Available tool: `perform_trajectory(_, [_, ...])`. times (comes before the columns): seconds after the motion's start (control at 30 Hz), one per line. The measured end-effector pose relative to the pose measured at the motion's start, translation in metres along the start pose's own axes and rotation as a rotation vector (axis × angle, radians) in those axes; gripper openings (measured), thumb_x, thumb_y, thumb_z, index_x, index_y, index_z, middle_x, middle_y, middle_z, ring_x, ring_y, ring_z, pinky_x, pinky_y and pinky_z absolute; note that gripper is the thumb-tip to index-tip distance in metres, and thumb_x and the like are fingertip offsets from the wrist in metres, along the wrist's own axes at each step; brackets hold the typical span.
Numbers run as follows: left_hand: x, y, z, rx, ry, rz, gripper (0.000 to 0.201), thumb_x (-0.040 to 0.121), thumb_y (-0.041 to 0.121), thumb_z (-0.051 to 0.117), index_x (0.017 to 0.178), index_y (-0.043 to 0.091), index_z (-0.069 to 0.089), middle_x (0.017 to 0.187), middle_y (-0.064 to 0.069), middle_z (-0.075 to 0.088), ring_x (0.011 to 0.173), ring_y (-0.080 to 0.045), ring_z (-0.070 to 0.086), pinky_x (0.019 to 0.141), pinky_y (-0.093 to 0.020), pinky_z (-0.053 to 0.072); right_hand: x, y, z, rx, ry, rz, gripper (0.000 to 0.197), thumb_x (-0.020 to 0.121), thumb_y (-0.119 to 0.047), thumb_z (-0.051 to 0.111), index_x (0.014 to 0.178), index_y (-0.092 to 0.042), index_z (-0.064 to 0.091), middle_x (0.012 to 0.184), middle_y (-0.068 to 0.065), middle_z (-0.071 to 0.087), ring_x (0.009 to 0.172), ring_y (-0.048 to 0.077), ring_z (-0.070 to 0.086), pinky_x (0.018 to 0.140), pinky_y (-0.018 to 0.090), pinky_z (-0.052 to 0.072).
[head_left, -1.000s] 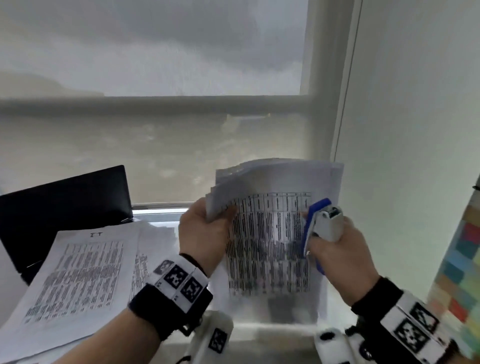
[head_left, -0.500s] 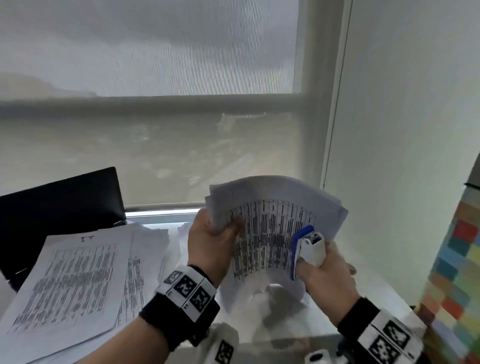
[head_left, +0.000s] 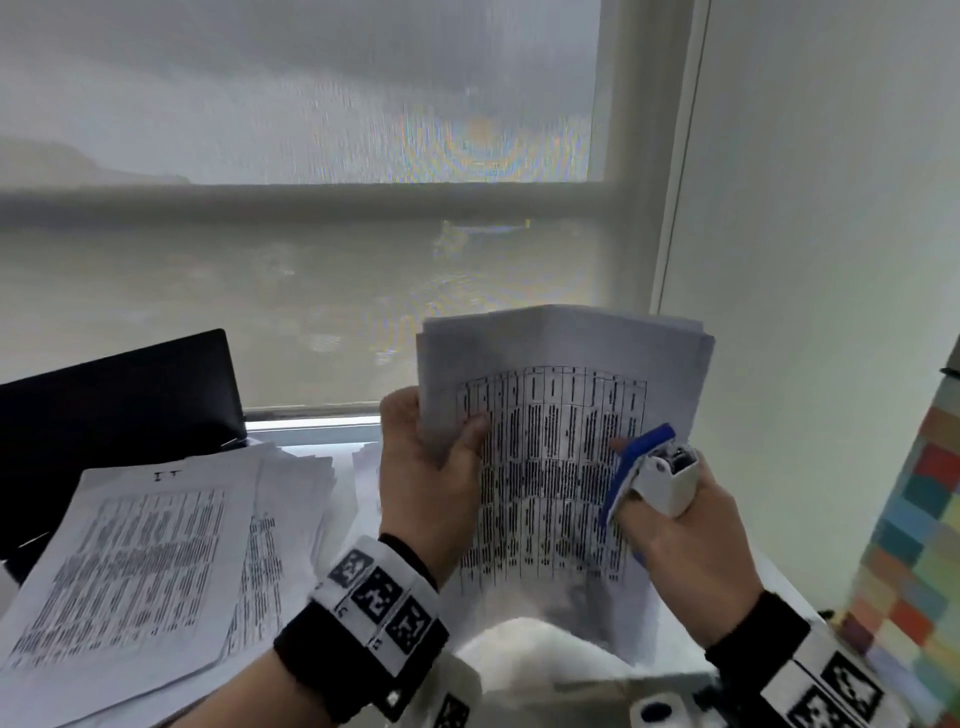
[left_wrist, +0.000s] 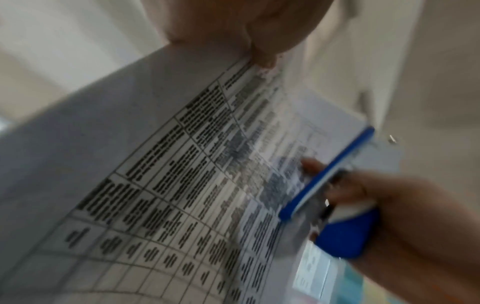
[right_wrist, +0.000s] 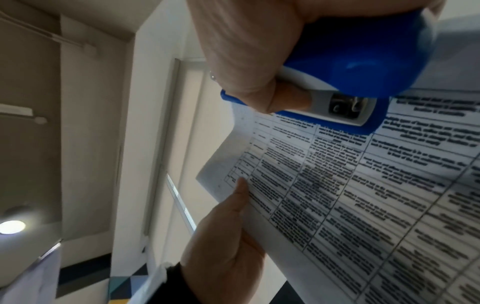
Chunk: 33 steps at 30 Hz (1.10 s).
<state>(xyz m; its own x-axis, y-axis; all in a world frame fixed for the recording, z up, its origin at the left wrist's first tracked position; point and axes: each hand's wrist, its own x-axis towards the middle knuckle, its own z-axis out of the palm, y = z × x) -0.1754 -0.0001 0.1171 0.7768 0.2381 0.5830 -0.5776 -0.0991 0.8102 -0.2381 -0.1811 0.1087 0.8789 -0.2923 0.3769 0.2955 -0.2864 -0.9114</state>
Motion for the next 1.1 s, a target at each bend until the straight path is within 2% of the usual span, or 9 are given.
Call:
perform_trajectory(0.1, [-0.001, 0.000, -0.002, 0.186, -0.171, 0.137, 0.076, 0.085, 0.003, 0.068, 0.121, 0.048, 0.018, 0.112, 0.007, 0.060, 0.095, -0.011, 0.066, 0.081, -0.035, 0.055, -0.003, 0.004, 0.004, -0.056, -0.077, 0.034, 0.022, 0.070, 0.002, 0.063, 0.082, -0.015, 0.056, 0.095, 0.020, 0.053, 0.061, 0.023, 0.046, 0.049, 0.028, 0.040])
perform_trajectory(0.23, [0.020, 0.004, -0.014, 0.249, -0.150, 0.227, 0.100, 0.080, 0.000, 0.070, 0.131, 0.063, 0.010, 0.123, -0.012, 0.054, 0.098, -0.029, 0.060, 0.087, -0.045, 0.052, -0.004, 0.003, 0.004, -0.089, -0.061, 0.026, 0.024, 0.075, 0.009, 0.059, 0.072, -0.013, 0.050, 0.089, 0.017, 0.050, 0.061, 0.022, 0.044, 0.047, 0.024, 0.038])
perform_trajectory(0.37, [0.037, 0.014, -0.024, 0.269, -0.156, 0.382, 0.080, 0.078, 0.006, 0.078, 0.131, 0.038, 0.026, 0.101, 0.000, 0.054, 0.084, -0.007, 0.056, 0.069, -0.011, 0.044, -0.004, 0.003, 0.003, -0.107, -0.057, 0.002, 0.025, 0.073, 0.009, 0.059, 0.070, -0.014, 0.051, 0.083, 0.009, 0.046, 0.061, 0.019, 0.043, 0.050, 0.025, 0.036])
perform_trajectory(0.5, [0.037, 0.019, -0.024, 0.376, -0.159, 0.437, 0.036, 0.084, 0.009, 0.073, 0.104, 0.022, 0.045, 0.081, 0.015, 0.051, 0.067, 0.000, 0.049, 0.061, -0.003, 0.035, -0.004, 0.001, 0.007, -0.081, -0.072, 0.022, 0.022, 0.064, -0.009, 0.059, 0.078, -0.025, 0.053, 0.084, 0.010, 0.048, 0.065, 0.023, 0.046, 0.054, 0.031, 0.039])
perform_trajectory(0.7, [0.033, 0.016, -0.025, 0.139, -0.129, 0.204, 0.047, 0.084, 0.009, 0.074, 0.110, 0.021, 0.037, 0.081, 0.002, 0.054, 0.056, -0.011, 0.057, 0.052, -0.025, 0.049, 0.000, 0.006, 0.005, -0.015, -0.051, 0.090, 0.012, 0.066, -0.005, 0.060, 0.074, -0.014, 0.056, 0.080, 0.012, 0.048, 0.057, 0.021, 0.044, 0.052, 0.029, 0.037])
perform_trajectory(0.77, [0.023, 0.008, -0.024, -0.034, -0.163, -0.002, 0.044, 0.083, 0.004, 0.072, 0.113, 0.013, 0.040, 0.090, -0.001, 0.062, 0.066, -0.004, 0.066, 0.059, -0.019, 0.053, 0.002, 0.006, 0.003, -0.006, -0.052, 0.127, 0.025, 0.060, -0.012, 0.058, 0.085, -0.011, 0.059, 0.078, 0.011, 0.049, 0.055, 0.019, 0.043, 0.052, 0.029, 0.036])
perform_trajectory(0.87, [0.003, -0.012, -0.023, -0.032, -0.215, -0.186, 0.029, 0.084, 0.005, 0.071, 0.109, 0.006, 0.058, 0.093, -0.002, 0.073, 0.087, -0.012, 0.071, 0.075, -0.026, 0.059, 0.004, 0.006, 0.001, -0.020, -0.036, 0.156, 0.039, 0.055, -0.017, 0.057, 0.093, -0.007, 0.059, 0.070, 0.011, 0.050, 0.053, 0.018, 0.042, 0.052, 0.032, 0.035])
perform_trajectory(1.0, [-0.002, -0.020, -0.021, -0.104, -0.170, -0.208, 0.024, 0.085, -0.001, 0.066, 0.106, 0.008, 0.060, 0.093, 0.002, 0.074, 0.087, -0.009, 0.071, 0.076, -0.024, 0.058, 0.001, 0.002, -0.001, -0.001, -0.017, 0.099, 0.037, 0.057, -0.018, 0.057, 0.092, -0.006, 0.062, 0.073, 0.009, 0.052, 0.053, 0.016, 0.042, 0.054, 0.031, 0.036])
perform_trajectory(1.1, [-0.001, -0.022, -0.018, -0.114, -0.177, -0.249, 0.026, 0.086, -0.004, 0.065, 0.107, 0.011, 0.059, 0.096, -0.001, 0.074, 0.090, -0.013, 0.071, 0.080, -0.032, 0.058, -0.001, 0.001, 0.000, -0.009, -0.037, 0.034, 0.015, 0.071, -0.008, 0.065, 0.085, -0.009, 0.062, 0.079, 0.012, 0.054, 0.054, 0.016, 0.042, 0.054, 0.030, 0.037])
